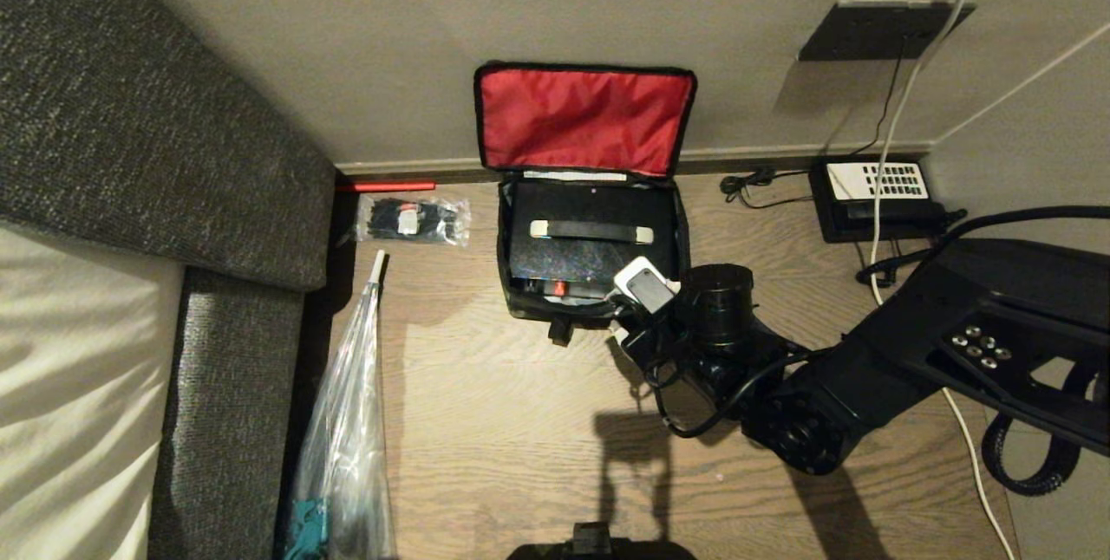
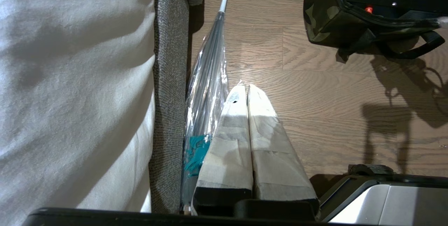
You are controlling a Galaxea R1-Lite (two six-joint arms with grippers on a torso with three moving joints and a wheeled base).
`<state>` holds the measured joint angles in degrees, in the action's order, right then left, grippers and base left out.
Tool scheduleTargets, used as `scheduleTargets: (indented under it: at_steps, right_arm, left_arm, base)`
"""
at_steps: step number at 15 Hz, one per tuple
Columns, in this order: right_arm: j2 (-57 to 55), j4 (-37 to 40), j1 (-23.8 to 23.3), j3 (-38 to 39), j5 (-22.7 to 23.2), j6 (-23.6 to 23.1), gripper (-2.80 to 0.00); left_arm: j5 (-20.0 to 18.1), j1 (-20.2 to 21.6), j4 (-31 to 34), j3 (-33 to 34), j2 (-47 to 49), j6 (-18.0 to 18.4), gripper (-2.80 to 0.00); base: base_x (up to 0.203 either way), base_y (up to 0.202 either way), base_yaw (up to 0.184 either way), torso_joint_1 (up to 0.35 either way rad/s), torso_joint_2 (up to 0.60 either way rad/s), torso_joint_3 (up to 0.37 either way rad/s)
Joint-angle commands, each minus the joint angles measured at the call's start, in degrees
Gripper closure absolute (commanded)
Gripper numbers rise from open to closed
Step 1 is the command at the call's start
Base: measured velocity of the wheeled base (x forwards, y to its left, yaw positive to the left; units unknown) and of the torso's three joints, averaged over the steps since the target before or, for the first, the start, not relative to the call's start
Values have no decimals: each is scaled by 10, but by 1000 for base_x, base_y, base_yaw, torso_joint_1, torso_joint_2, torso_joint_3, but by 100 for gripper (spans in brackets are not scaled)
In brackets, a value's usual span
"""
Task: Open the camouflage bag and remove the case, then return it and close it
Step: Grip the handle
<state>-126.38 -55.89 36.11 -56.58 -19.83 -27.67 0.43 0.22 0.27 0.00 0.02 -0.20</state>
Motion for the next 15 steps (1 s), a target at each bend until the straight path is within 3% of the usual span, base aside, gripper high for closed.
scheduleTargets:
  at_steps: [1,3,10,15]
  right_arm:
    - [18,-10,4,6,-3,-47,-280]
    - [32,17,4,10,-17,-54,-280]
    - [40,15,4,-3,-22,-54,-280]
    - [39,-7,6,16,-50,-56,-280]
  left_arm:
    - [0,0,0,2,0,-1,0]
    - [0,0,0,2,0,-1,0]
    - [0,0,0,2,0,0,0]
    - [0,0,0,2,-1,-9,0]
  base:
    - [0,0,0,0,0,0]
    - [0,0,0,0,0,0]
    - [0,0,0,0,0,0]
    - [18,0,1,0,0,1]
